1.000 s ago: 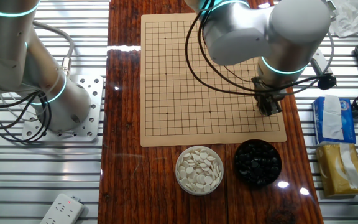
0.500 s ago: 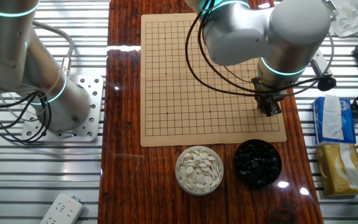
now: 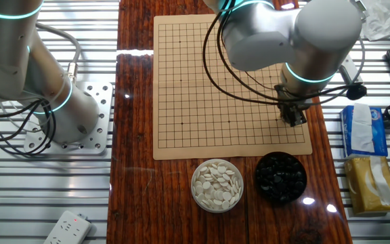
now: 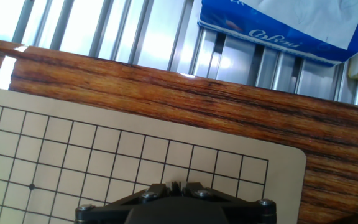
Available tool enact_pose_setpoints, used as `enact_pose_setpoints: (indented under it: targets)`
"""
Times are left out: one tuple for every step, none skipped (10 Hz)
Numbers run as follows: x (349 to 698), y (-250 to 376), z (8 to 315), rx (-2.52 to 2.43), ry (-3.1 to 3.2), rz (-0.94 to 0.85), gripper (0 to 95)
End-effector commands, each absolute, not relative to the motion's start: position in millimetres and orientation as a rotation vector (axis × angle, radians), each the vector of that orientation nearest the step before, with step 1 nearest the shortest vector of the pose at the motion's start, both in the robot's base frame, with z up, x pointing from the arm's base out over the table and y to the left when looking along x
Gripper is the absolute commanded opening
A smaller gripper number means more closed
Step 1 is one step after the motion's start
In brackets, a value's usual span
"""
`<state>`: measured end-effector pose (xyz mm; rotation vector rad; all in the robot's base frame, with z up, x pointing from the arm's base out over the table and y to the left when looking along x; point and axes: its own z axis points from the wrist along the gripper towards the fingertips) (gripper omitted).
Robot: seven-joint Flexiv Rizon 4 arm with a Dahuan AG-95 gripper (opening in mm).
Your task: Play the first move as black on the 3-4 point in the upper right corner of the Go board
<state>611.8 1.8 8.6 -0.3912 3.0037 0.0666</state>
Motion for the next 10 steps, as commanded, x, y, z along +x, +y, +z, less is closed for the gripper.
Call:
enact_pose_setpoints:
  targets:
    - [611.5,2.4,9.0,-0.387,3.005,0.074,0.0]
    - [611.4,2.6,9.2,-0.381,3.008,0.080,0.0]
    - [611.3,3.3,9.6,-0.375,3.010,0.085,0.0]
    - [611.2,3.8,9.6,-0.370,3.012,0.090,0.0]
    - [611.1,4.3,10.0,-0.365,3.013,0.096,0.0]
    - [611.1,4.3,10.0,-0.367,3.013,0.094,0.0]
    - [611.1,4.3,10.0,-0.369,3.012,0.093,0.0]
    - [611.1,4.3,10.0,-0.372,3.010,0.094,0.0]
    - [611.1,4.3,9.9,-0.383,3.003,0.092,0.0]
    - [611.1,4.3,9.9,-0.387,3.002,0.091,0.0]
